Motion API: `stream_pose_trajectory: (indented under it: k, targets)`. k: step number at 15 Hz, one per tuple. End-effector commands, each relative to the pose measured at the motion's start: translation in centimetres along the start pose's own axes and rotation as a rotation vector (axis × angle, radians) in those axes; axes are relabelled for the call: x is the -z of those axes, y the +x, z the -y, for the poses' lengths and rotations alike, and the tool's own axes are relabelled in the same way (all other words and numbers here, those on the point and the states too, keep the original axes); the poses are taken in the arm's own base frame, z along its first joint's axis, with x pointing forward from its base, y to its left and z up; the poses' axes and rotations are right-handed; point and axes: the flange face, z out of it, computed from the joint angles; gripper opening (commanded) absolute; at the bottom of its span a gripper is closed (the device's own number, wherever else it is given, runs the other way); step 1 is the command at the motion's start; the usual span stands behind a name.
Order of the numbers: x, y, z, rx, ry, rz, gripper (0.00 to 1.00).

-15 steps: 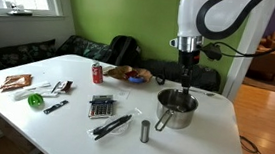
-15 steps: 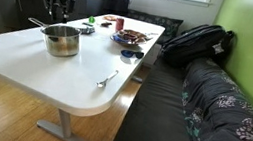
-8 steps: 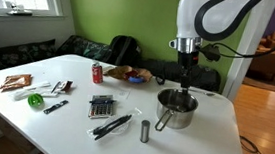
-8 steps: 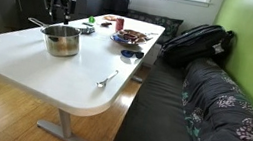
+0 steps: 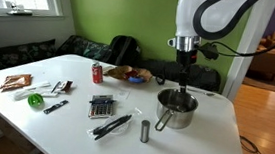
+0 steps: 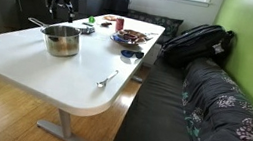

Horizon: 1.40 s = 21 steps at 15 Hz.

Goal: Move the spoons from the pot to the table

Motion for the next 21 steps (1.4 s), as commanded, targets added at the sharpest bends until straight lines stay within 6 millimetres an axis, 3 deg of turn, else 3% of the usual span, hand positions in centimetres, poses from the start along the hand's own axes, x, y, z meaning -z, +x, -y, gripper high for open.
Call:
stream_pose_trajectory:
  k: [1,5,9,12,16,21]
  targets:
    - [-1.6,2.5,-1.0,0.084,0.004,0.004,1.0]
    - [-3.3,4.3,-0.4,0.054,0.081,0.013,1.0]
    - [-4.3,4.4,1.2,-0.061,0.136,-0.009,1.0]
    - [-6.1,4.3,2.3,-0.033,0.127,0.012,1.0]
    - [-9.0,4.1,1.0,-0.043,0.121,0.061,1.0]
    - [-12.2,4.4,0.2,0.089,0.16,0.101,1.0]
